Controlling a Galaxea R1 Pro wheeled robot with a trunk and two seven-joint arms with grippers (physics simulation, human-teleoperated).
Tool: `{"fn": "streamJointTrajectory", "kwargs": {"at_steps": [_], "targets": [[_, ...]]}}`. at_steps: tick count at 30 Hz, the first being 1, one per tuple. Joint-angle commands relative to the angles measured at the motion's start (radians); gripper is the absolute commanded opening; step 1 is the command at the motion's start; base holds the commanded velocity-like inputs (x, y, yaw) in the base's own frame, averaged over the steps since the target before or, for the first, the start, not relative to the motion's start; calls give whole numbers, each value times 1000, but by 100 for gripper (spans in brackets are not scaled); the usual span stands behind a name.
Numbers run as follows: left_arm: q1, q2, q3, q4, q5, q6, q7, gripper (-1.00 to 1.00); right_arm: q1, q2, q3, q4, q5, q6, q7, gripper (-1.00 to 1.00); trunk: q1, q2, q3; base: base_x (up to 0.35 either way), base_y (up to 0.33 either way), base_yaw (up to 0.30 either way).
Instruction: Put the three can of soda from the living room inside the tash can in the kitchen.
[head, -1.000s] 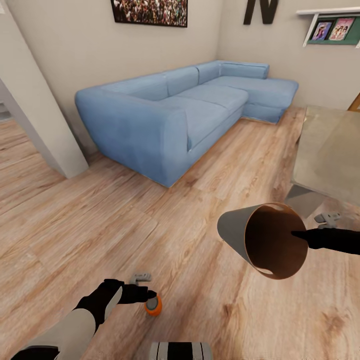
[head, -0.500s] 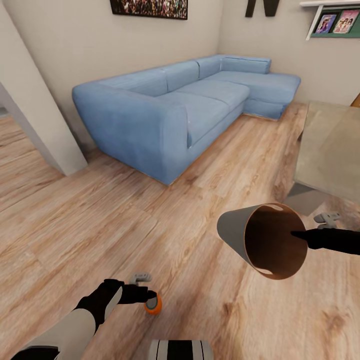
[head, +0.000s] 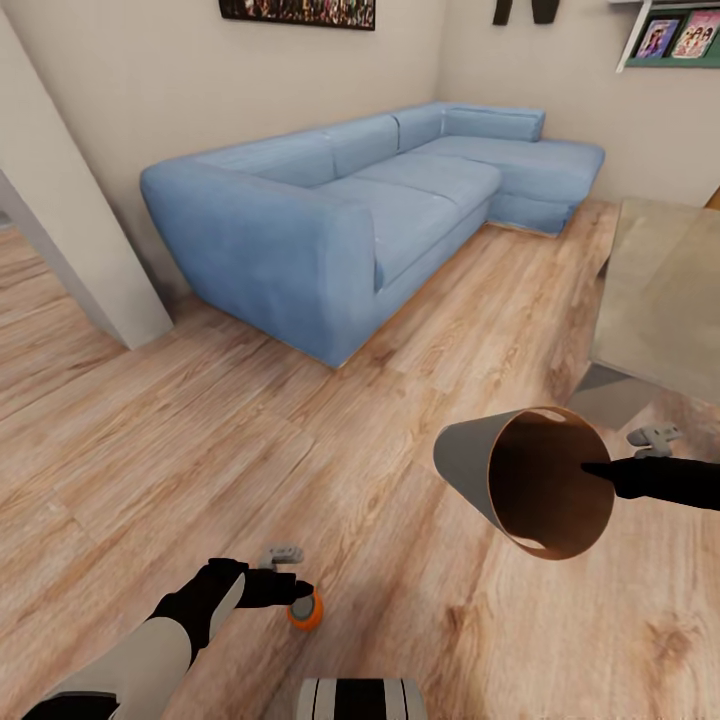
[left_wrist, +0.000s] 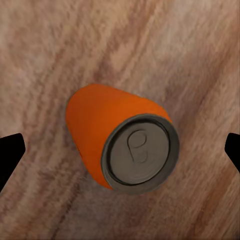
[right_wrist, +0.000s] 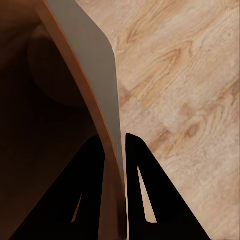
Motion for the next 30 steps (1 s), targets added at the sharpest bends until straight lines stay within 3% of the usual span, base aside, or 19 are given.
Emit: {"fn": "streamJointTrajectory", "kwargs": {"at_steps": [1, 6, 19, 24, 30], "targets": [[0, 0, 0, 0, 0, 0, 0, 100, -1, 0, 0, -1, -19, 11, 4, -100, 0, 0, -4, 0, 0, 0], [0, -1, 1, 0, 0, 0, 0, 100, -1, -1, 0, -1, -19, 11, 4, -100, 3, -2, -29, 0, 0, 0], [0, 0, 1, 0, 0, 0, 0, 100, 0, 0, 0, 0, -20, 11, 4, -100, 3, -2, -41, 0, 0, 0], [-1, 0, 0, 0, 0, 0, 0, 100, 0, 1, 1, -1, -20, 11, 4, -100, 5, -3, -65, 0, 0, 0], [0, 0, 1, 0, 0, 0, 0, 100, 0, 0, 2, -1, -20, 11, 4, -100, 5, -3, -71, 0, 0, 0]]}}
